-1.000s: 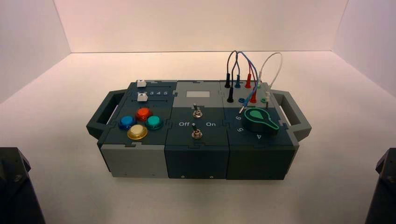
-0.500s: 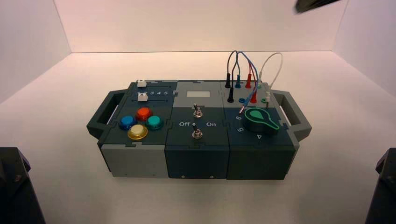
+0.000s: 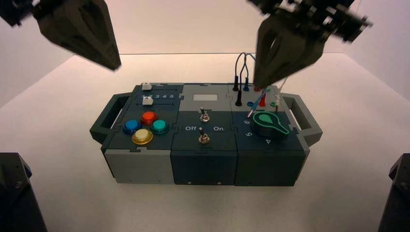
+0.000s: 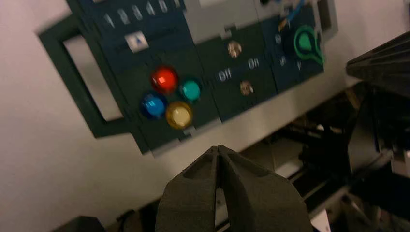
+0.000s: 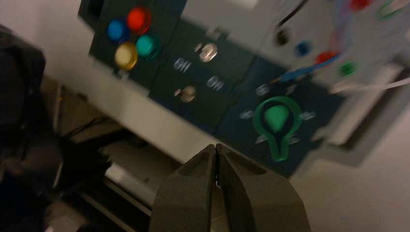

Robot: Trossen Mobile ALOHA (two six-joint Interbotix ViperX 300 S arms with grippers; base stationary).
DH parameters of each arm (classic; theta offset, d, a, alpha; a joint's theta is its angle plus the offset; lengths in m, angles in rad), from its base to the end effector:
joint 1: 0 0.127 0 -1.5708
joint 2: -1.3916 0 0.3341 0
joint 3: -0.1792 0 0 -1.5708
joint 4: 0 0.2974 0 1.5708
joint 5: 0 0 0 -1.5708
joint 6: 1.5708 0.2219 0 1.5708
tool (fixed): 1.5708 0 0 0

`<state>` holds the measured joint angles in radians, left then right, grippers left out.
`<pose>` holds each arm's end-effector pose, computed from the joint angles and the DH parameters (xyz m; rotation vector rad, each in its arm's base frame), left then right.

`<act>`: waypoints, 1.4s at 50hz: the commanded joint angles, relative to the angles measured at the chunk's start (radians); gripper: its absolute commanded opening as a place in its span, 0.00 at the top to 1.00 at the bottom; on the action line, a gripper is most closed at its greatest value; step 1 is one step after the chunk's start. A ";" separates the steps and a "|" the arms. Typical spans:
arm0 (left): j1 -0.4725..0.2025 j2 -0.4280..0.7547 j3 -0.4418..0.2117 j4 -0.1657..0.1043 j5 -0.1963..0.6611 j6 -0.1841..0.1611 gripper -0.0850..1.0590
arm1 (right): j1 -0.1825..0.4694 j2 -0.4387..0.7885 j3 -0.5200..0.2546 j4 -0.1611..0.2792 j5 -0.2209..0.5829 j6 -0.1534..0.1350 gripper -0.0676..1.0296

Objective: Move the box away.

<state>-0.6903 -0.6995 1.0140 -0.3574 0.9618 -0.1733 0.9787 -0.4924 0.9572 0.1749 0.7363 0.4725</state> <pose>0.1019 -0.1667 0.1235 -0.0510 1.3988 -0.5884 0.1147 0.2170 0.1067 -0.0318 1.3481 0.5693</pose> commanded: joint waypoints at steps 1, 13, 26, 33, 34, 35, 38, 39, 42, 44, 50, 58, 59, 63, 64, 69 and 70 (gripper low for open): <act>-0.048 0.014 0.018 -0.020 -0.003 -0.014 0.95 | 0.043 0.025 0.009 0.058 -0.029 0.000 0.96; -0.098 0.074 0.074 -0.035 -0.006 -0.015 0.95 | 0.057 0.058 0.052 0.109 -0.040 -0.002 0.96; -0.130 0.127 0.071 -0.044 -0.034 -0.017 0.95 | 0.061 0.061 0.092 0.161 -0.040 -0.014 0.96; -0.153 0.190 0.067 -0.046 -0.051 -0.014 0.95 | 0.061 0.077 0.103 0.179 -0.032 -0.014 0.96; -0.160 0.201 0.067 -0.046 -0.054 -0.014 0.95 | 0.061 0.078 0.104 0.181 -0.031 -0.014 0.96; -0.167 0.212 0.064 -0.046 -0.055 -0.014 0.95 | 0.061 0.081 0.106 0.181 -0.029 -0.014 0.96; -0.189 0.244 0.061 -0.044 -0.061 -0.014 0.95 | 0.061 0.092 0.107 0.183 -0.029 -0.014 0.96; -0.198 0.256 0.060 -0.046 -0.066 -0.012 0.95 | 0.061 0.097 0.107 0.183 -0.029 -0.014 0.96; -0.222 0.295 0.052 -0.044 -0.075 -0.011 0.95 | 0.061 0.112 0.107 0.184 -0.028 -0.014 0.96; -0.230 0.314 0.049 -0.046 -0.083 -0.009 0.95 | 0.061 0.118 0.107 0.186 -0.028 -0.014 0.96; -0.247 0.394 0.028 -0.041 -0.100 0.003 0.95 | 0.061 0.144 0.100 0.184 -0.031 -0.018 0.96; -0.253 0.472 0.012 -0.037 -0.117 0.017 0.95 | 0.061 0.184 0.094 0.186 -0.031 -0.021 0.96; -0.253 0.472 0.012 -0.037 -0.117 0.017 0.95 | 0.061 0.184 0.094 0.186 -0.031 -0.021 0.96; -0.253 0.494 0.011 -0.029 -0.129 0.018 0.95 | 0.061 0.204 0.098 0.186 -0.040 -0.023 0.96; -0.253 0.497 0.009 -0.026 -0.129 0.018 0.95 | 0.061 0.209 0.097 0.186 -0.041 -0.023 0.96; -0.253 0.503 0.003 -0.021 -0.133 0.018 0.95 | 0.061 0.232 0.094 0.184 -0.055 -0.023 0.96; -0.253 0.505 0.003 -0.021 -0.133 0.018 0.95 | 0.061 0.233 0.094 0.184 -0.058 -0.021 0.96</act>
<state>-0.9388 -0.1933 1.0416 -0.3820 0.8330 -0.1565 1.0324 -0.2684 1.0738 0.3559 0.6934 0.4556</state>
